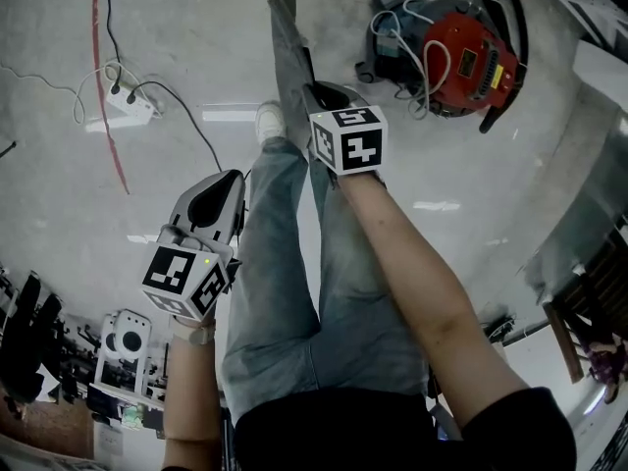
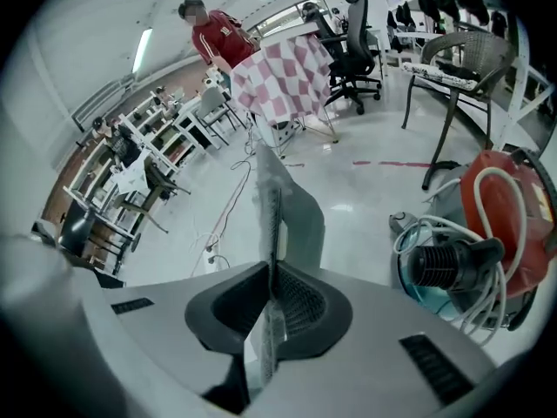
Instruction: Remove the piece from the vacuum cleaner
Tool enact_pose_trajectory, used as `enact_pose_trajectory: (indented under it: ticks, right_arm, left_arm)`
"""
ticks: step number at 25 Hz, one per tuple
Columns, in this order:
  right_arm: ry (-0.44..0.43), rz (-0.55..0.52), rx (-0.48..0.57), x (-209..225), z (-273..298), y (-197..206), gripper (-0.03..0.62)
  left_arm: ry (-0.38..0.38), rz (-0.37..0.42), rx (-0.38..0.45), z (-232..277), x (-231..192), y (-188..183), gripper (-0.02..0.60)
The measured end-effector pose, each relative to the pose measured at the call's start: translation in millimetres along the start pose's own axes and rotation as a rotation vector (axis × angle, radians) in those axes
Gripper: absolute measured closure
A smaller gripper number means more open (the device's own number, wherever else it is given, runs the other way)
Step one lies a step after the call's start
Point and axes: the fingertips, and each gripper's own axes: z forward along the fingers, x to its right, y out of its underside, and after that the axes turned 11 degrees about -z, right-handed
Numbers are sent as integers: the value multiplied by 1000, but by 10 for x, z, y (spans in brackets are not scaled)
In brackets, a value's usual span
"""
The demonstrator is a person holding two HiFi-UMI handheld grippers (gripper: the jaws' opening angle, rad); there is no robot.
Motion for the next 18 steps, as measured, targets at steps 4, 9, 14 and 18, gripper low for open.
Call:
enact_pose_trajectory:
  ticks: [4, 9, 14, 18]
  right_arm:
    - [18, 7, 14, 32, -309, -93, 543]
    - [52, 6, 46, 114, -836, -300, 543]
    - [64, 10, 62, 49, -1480, -515, 543]
    - [99, -11, 78, 123, -1918, -802, 543]
  left_arm:
    - [-21, 3, 23, -41, 6, -127, 563]
    - [-17, 40, 40, -44, 124, -378, 563]
    - [-15, 67, 40, -207, 404, -698, 563]
    - [17, 116, 76, -251, 689, -1009, 563]
